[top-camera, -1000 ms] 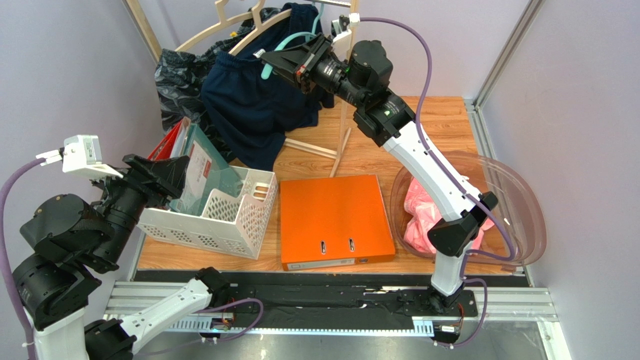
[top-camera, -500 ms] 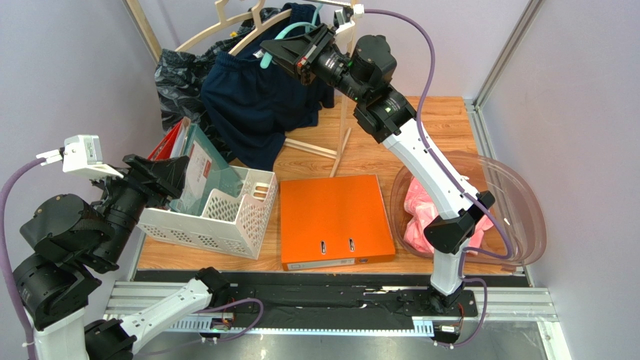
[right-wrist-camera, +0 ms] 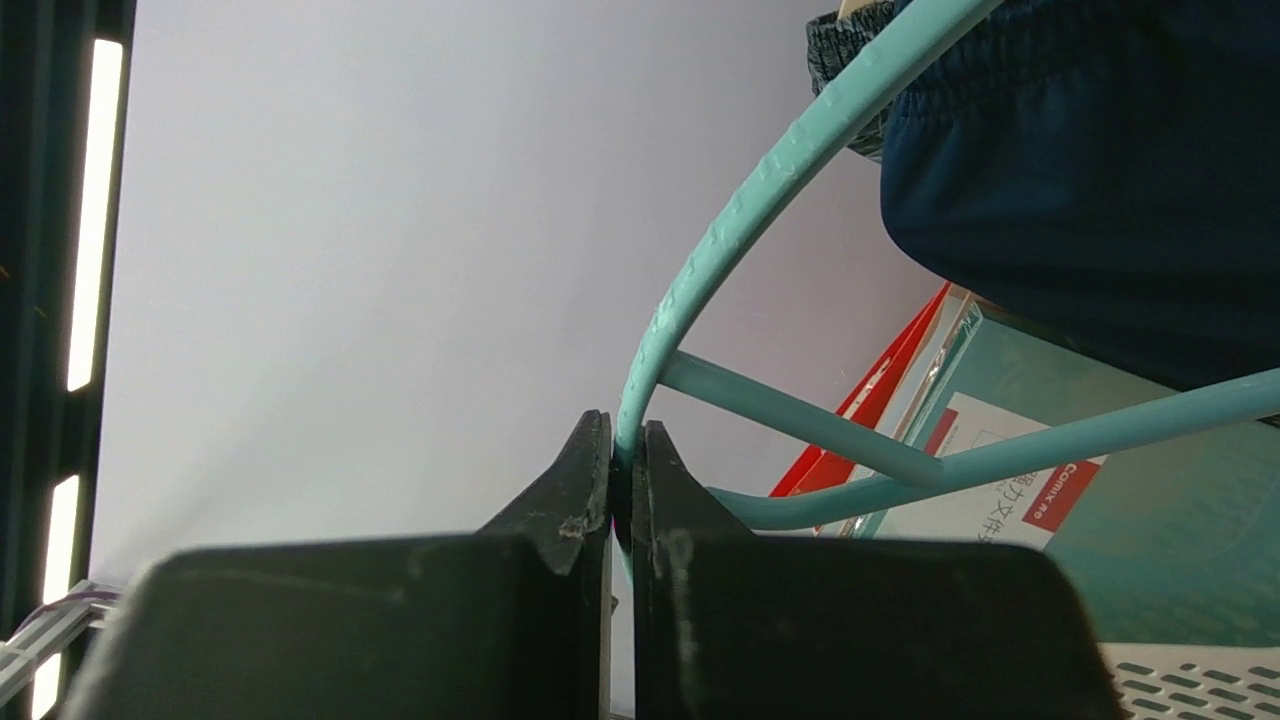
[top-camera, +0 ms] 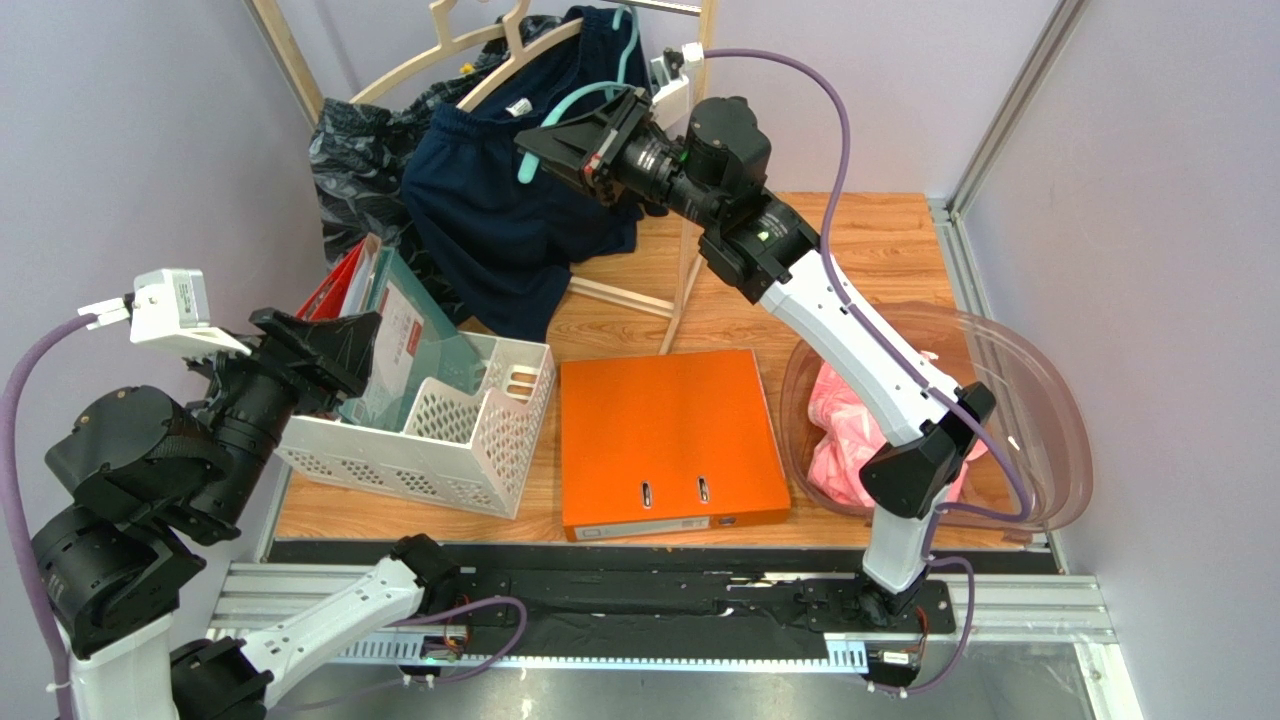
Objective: Remove the shorts from the hanger
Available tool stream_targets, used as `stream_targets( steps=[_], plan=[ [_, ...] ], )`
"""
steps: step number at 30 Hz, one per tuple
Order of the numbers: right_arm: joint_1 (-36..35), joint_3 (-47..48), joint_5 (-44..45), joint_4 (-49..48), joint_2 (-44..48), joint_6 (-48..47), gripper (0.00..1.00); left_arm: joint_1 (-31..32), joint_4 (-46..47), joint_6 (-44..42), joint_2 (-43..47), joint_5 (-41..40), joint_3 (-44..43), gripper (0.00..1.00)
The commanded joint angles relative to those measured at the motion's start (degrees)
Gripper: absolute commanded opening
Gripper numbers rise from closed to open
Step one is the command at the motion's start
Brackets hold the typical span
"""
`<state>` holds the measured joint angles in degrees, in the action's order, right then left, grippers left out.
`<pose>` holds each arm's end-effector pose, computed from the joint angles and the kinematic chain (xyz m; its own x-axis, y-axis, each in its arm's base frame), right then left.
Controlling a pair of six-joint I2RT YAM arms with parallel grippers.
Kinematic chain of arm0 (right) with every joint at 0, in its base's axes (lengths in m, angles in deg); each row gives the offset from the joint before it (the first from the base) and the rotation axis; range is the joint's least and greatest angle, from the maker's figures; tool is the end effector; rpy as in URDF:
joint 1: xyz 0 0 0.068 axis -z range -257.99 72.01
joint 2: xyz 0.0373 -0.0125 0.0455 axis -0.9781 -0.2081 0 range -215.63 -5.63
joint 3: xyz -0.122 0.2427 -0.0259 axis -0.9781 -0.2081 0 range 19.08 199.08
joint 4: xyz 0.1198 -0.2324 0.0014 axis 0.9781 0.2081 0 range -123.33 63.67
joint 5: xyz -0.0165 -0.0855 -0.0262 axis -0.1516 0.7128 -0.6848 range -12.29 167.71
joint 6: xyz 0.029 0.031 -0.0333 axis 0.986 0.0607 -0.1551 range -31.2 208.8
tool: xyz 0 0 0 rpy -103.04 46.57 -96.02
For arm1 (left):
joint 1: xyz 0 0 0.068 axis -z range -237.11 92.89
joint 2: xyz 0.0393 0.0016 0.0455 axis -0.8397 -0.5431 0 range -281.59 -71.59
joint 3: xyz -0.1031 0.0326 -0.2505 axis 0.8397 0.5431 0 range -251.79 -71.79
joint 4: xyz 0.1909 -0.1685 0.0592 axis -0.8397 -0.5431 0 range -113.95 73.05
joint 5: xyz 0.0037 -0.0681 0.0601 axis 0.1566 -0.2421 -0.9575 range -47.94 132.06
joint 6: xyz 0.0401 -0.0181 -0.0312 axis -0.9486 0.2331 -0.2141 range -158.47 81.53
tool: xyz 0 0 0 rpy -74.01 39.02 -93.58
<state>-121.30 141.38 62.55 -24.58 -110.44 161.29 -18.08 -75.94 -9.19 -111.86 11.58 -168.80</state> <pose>0.2922 0.2881 0.5161 -0.7775 0.5321 -0.3352 -0.3612 0.0585 0.9306 0.0169 0.0094 0.5178 -0.0994 -0.4620 -0.8813 0.1150 0.8744 -0.4713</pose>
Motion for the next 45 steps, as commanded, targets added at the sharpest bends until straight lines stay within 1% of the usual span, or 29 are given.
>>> stream_targets(
  steps=[1,4,22,27,33,36,45],
  plan=[
    [-0.8,-1.3,-1.1,-3.1,5.1,-4.0,0.0,0.1,1.1,-0.4,-1.7,0.9,0.2,0.68],
    [-0.5,-1.1,-0.1,-2.7,5.2,-4.4,0.0,0.0,1.3,-0.4,-2.4,1.4,0.0,0.68],
    [1.6,13.0,-2.1,1.2,-1.3,-4.5,0.0,0.0,1.1,1.6,-3.0,2.5,0.2,0.67],
    [2.0,11.9,-2.2,2.1,-1.2,-5.2,0.0,0.1,1.5,2.1,-3.3,3.4,0.5,0.66],
    [2.1,13.1,-2.5,3.9,-1.1,-9.4,0.0,0.0,1.9,2.3,-3.6,3.9,0.2,0.66],
    [2.2,12.6,-3.3,4.0,-0.6,-10.0,0.0,0.0,1.7,2.5,-3.3,3.8,0.4,0.66],
    [0.9,4.1,-3.8,2.7,4.5,-10.4,0.0,0.0,2.0,3.1,-3.1,4.1,1.6,0.66]
  ],
)
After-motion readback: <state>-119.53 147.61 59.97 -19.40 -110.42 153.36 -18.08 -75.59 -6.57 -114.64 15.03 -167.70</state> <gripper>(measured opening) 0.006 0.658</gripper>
